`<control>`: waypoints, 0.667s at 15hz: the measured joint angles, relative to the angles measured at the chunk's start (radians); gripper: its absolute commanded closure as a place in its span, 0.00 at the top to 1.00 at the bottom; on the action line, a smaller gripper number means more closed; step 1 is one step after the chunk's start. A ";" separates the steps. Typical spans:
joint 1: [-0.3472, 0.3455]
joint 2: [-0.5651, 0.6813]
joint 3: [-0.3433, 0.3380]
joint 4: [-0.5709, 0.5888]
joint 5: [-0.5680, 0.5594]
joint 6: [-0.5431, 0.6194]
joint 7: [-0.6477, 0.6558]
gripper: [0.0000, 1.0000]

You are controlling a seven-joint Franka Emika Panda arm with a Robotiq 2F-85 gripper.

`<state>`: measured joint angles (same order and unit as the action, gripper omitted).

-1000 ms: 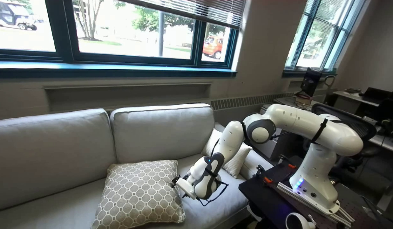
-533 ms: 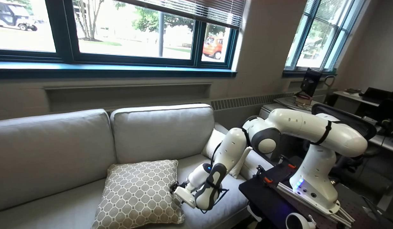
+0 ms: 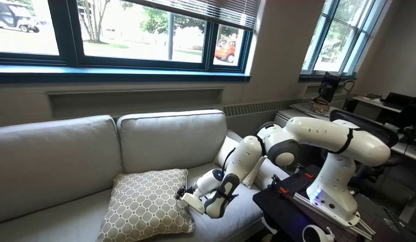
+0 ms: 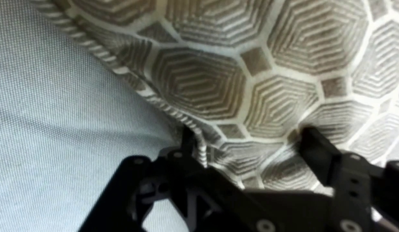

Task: Move the small pillow to the right armrest, move the pillow in the middle of the sofa to the right

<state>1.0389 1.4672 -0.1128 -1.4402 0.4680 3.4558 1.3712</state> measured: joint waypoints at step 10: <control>-0.204 0.000 0.212 0.007 -0.045 -0.001 -0.197 1.00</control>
<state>0.8347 1.4670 0.0991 -1.4333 0.4234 3.4553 1.1746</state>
